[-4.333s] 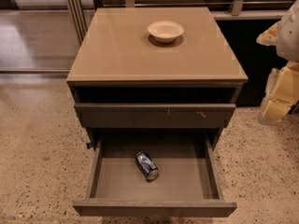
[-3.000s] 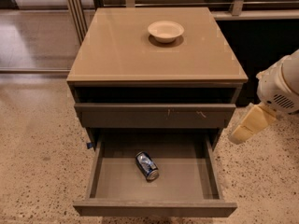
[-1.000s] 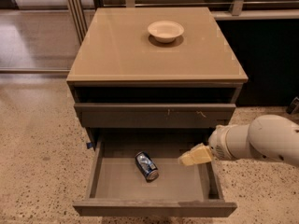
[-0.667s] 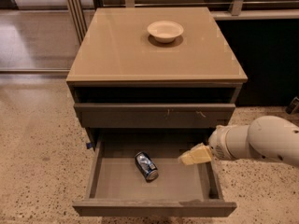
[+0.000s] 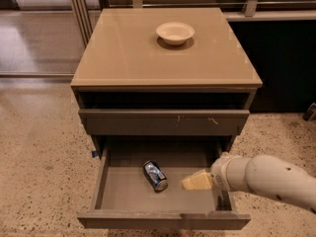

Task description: Pick pepsi can from middle drawer and place on counter

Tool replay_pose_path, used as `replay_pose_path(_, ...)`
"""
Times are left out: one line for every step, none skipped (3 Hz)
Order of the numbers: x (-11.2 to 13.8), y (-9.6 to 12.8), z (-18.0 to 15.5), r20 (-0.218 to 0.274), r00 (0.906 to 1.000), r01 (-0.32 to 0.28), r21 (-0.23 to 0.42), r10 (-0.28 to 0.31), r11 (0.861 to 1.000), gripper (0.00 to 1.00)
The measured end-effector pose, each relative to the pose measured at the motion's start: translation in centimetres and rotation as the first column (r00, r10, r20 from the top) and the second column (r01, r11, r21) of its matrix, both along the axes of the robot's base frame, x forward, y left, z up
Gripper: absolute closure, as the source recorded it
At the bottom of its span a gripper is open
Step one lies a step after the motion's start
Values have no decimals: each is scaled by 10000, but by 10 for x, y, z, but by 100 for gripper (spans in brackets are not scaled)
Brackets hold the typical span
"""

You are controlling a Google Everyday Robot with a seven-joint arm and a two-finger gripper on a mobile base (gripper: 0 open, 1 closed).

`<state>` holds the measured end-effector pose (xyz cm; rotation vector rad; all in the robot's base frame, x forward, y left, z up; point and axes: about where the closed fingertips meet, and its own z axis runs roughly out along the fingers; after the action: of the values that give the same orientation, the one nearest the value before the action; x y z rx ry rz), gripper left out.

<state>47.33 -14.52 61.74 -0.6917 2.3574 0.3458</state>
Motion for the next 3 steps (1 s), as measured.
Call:
replay_pose_path(12,15,-57,8,9978,664,977,-668,9930,0)
replay_pose_path(58,49,-122,360,9962,710,1914,-792,9789,0)
replay_pose_path(58,51,-127,281,9964,726,1976,-797,9776,0)
